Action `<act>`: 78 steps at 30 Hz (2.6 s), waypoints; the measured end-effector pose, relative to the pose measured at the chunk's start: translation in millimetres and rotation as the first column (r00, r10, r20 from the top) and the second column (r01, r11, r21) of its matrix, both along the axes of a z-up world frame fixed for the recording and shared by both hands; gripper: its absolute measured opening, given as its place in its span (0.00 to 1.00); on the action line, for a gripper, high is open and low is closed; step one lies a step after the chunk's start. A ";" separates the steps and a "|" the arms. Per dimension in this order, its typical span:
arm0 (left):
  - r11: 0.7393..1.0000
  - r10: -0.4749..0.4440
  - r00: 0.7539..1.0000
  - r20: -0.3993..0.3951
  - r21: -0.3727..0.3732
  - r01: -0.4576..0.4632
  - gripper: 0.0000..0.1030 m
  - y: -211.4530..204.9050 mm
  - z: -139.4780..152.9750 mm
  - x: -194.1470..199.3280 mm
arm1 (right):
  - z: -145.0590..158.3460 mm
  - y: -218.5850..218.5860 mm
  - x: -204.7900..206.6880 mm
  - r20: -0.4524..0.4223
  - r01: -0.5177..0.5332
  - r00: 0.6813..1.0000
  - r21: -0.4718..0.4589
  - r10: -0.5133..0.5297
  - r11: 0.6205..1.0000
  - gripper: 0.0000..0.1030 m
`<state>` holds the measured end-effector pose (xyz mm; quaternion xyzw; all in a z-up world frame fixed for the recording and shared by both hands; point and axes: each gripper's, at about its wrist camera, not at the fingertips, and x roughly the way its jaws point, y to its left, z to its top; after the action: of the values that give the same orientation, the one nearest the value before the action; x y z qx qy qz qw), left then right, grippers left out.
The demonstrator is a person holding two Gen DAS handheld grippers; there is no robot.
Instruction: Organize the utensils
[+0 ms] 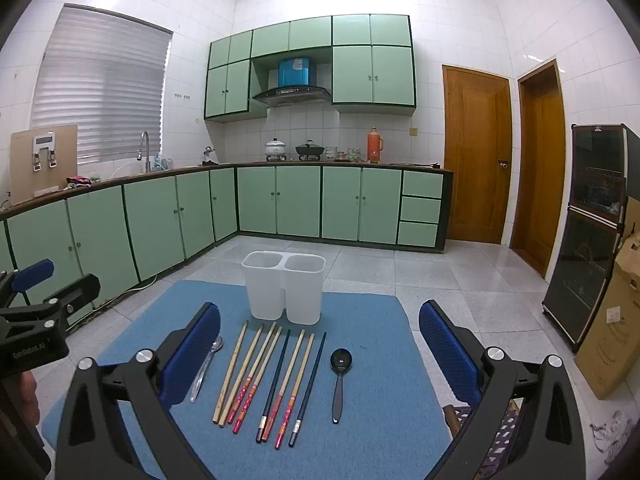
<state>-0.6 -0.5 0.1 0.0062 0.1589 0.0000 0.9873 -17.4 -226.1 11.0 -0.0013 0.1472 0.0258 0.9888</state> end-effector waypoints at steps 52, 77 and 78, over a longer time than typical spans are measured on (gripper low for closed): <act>1.000 0.006 1.000 -0.002 0.003 -0.006 0.95 5.5 0.9 -2.3 | 0.2 0.2 0.5 -0.004 0.000 1.000 -0.001 0.000 1.000 0.94; 1.000 0.007 1.000 -0.002 0.003 -0.007 0.95 12.7 2.6 -4.4 | 0.6 0.8 0.2 -0.004 0.001 1.000 -0.003 -0.001 1.000 0.94; 1.000 0.007 1.000 -0.002 0.006 -0.007 0.95 11.1 2.3 -3.8 | 0.4 0.7 0.3 -0.004 0.000 1.000 -0.002 0.000 1.000 0.94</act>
<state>-4.5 10.6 2.4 0.0087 0.1598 0.0039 0.9871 -17.1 -225.4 11.5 -0.0021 0.1490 0.0254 0.9885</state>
